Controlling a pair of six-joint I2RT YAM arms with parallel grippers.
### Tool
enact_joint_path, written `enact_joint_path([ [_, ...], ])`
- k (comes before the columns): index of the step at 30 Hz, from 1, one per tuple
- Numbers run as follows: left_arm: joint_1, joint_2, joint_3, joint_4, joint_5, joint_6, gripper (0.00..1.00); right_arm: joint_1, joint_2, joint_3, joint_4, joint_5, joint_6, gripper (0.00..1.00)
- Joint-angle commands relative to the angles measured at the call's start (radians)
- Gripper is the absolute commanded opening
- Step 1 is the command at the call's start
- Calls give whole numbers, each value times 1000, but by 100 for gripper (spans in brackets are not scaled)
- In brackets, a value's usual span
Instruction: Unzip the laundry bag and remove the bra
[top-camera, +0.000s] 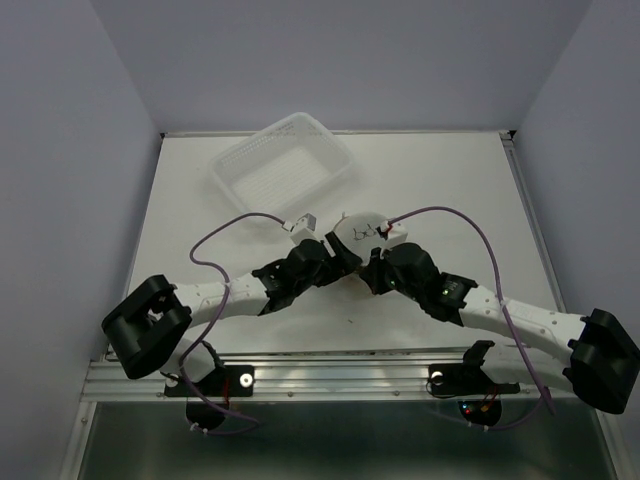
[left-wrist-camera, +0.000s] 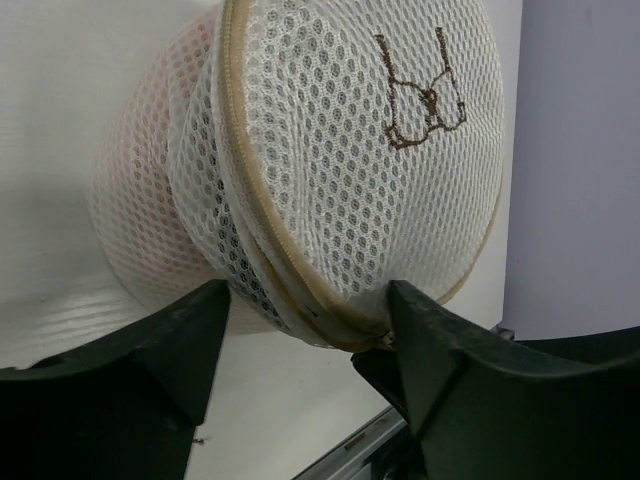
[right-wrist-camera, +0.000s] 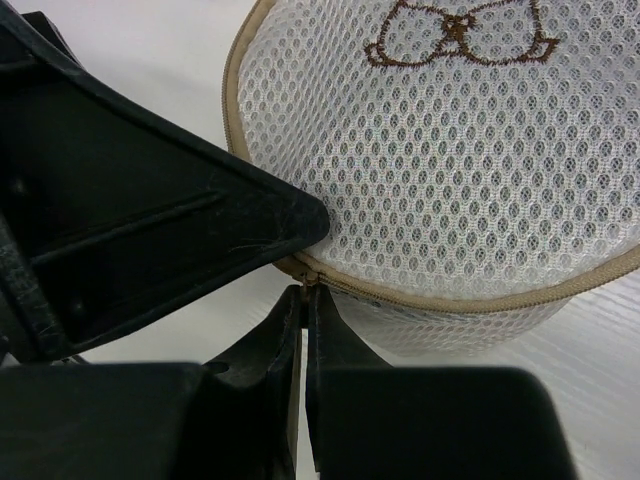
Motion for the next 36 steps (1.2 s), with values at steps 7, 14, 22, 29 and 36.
enact_joint_path([
  [7, -6, -30, 37, 45, -51, -2, 0, -4, -52, 10, 43, 52, 8, 1],
  [14, 22, -122, -6, -41, -89, 64, 0, -4, -124, 7, -52, 183, -21, 1],
  [22, 184, -265, -169, -89, -11, 140, 0, -4, -183, -33, -107, 266, -32, 1],
  [29, 256, -289, -155, -132, 14, 231, 0, -4, -207, -16, -120, 249, -55, 1],
  [36, 259, -90, 52, -78, 74, 293, 55, -4, -169, -2, -103, 163, -65, 1],
])
